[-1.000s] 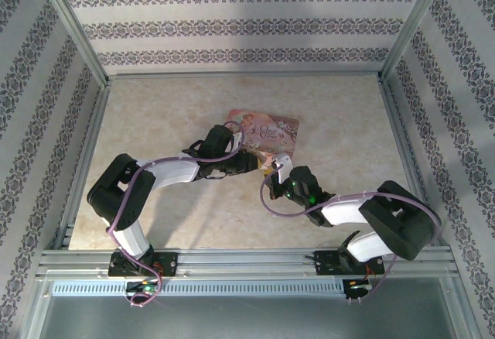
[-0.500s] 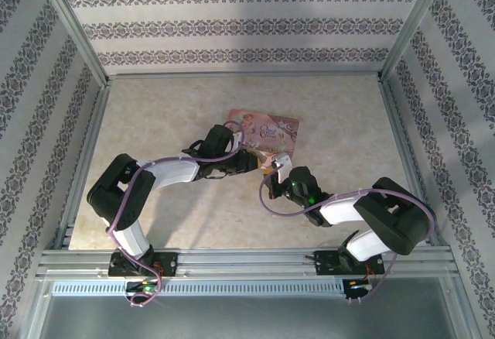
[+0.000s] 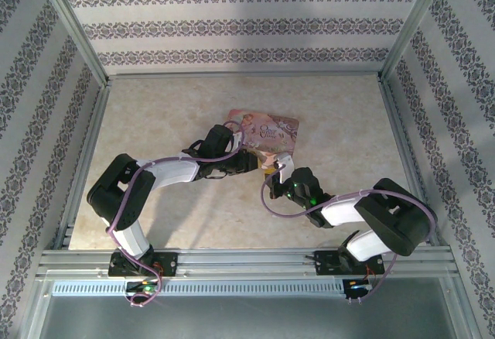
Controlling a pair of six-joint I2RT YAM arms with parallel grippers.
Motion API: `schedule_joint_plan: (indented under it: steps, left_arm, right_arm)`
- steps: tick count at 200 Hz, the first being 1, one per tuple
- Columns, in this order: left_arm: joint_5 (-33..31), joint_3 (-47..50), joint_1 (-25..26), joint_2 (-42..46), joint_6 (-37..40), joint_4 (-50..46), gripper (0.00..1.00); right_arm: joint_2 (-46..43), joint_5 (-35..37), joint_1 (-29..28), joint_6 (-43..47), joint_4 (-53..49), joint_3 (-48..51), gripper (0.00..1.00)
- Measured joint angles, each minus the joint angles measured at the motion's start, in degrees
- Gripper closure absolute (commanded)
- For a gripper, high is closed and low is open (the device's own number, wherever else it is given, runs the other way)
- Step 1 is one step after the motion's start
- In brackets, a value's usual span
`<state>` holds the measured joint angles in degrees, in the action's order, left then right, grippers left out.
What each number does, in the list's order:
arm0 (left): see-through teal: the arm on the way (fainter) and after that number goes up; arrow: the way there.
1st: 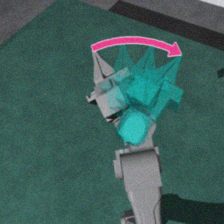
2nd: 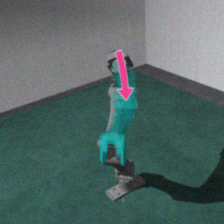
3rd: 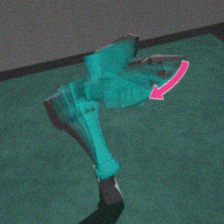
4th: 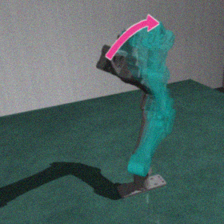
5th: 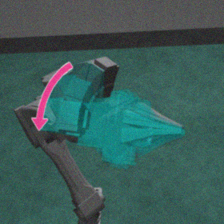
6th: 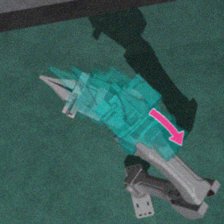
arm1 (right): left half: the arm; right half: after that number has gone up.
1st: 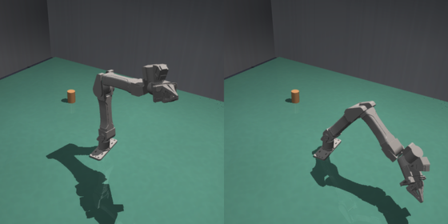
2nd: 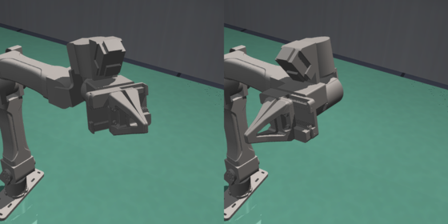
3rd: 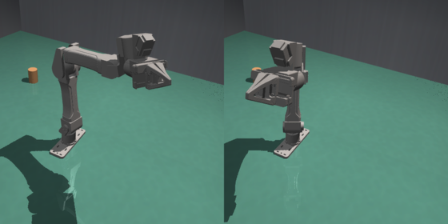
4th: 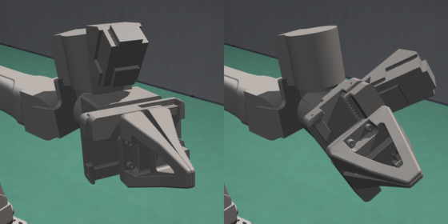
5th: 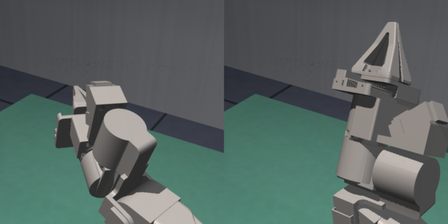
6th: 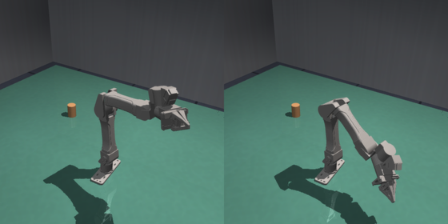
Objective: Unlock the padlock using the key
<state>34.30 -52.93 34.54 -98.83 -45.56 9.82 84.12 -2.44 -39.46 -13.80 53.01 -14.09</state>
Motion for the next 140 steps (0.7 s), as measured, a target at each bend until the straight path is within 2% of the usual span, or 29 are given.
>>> schedule_joint_plan:
  steps: [140]
  left_arm:
    - [0.02,-0.04,0.02,0.02,-1.25,0.0,0.79]
  right_arm:
    - [-0.02,-1.53,0.0,-1.44,1.25,0.5,1.0]
